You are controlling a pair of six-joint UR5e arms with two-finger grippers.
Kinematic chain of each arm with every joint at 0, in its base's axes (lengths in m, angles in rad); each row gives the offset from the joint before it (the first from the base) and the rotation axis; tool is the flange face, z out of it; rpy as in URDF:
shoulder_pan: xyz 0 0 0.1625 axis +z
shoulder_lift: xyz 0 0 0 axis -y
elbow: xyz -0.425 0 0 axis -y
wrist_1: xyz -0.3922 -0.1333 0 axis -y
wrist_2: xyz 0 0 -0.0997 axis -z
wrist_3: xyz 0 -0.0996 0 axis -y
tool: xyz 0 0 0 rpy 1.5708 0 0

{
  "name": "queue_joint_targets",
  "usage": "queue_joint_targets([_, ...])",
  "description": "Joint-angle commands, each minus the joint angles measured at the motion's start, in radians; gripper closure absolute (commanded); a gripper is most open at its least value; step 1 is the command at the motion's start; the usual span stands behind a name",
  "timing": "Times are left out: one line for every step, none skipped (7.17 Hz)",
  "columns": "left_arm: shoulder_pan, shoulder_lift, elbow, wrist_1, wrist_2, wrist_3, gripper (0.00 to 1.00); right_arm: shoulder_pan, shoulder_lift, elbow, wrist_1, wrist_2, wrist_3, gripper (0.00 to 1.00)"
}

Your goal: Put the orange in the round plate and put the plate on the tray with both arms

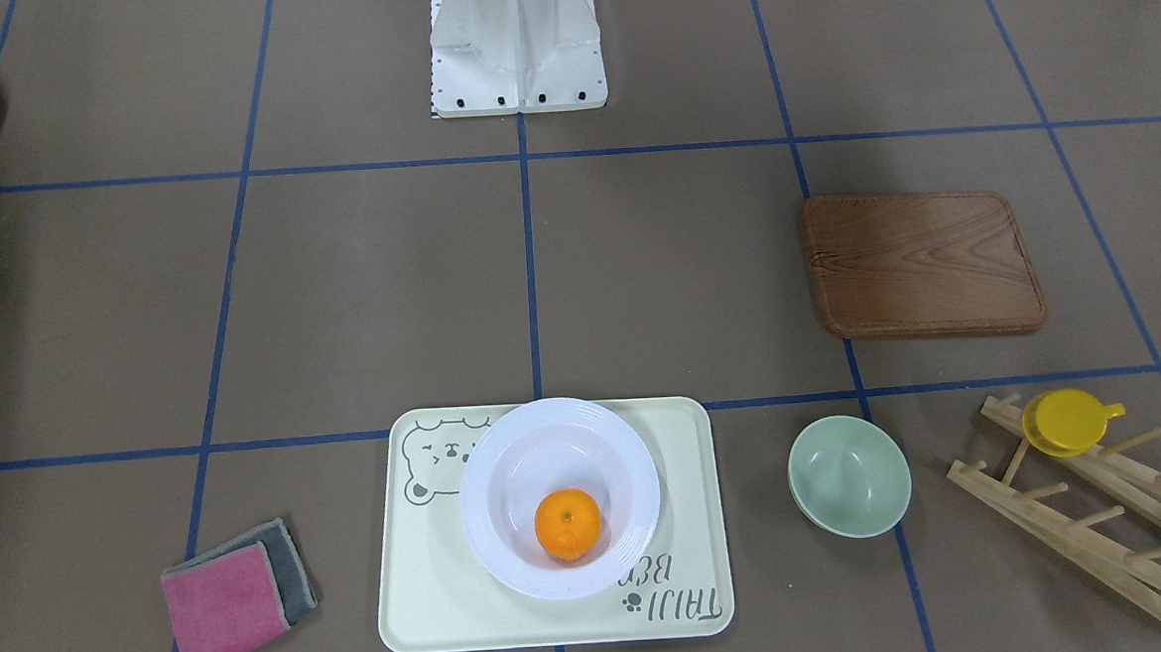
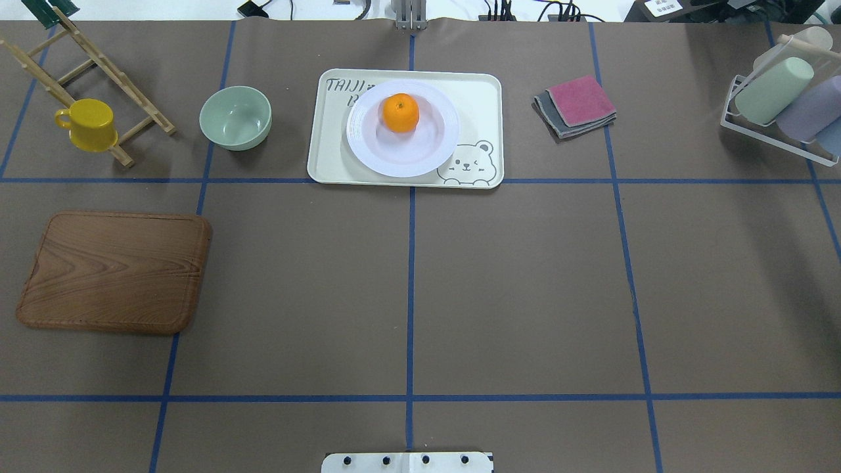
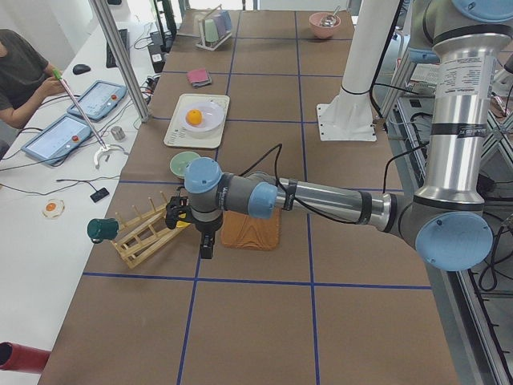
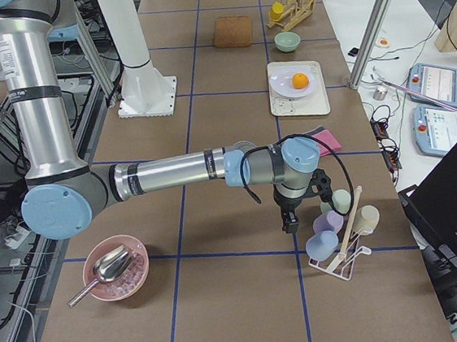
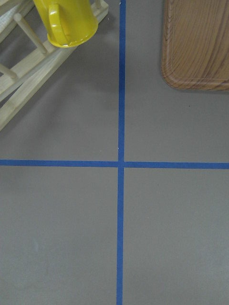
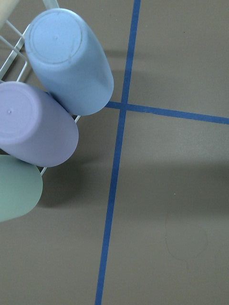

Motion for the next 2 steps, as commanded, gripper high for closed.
queue_joint_targets([-0.002,0.003,0.004,-0.011,0.0,0.0,0.0,0.0,0.002,0.0,0.0,0.0,0.0,0.0])
queue_joint_targets([-0.002,0.003,0.012,-0.012,0.001,0.003,0.0,0.0,0.002,0.0,0.0,0.0,0.0,0.0])
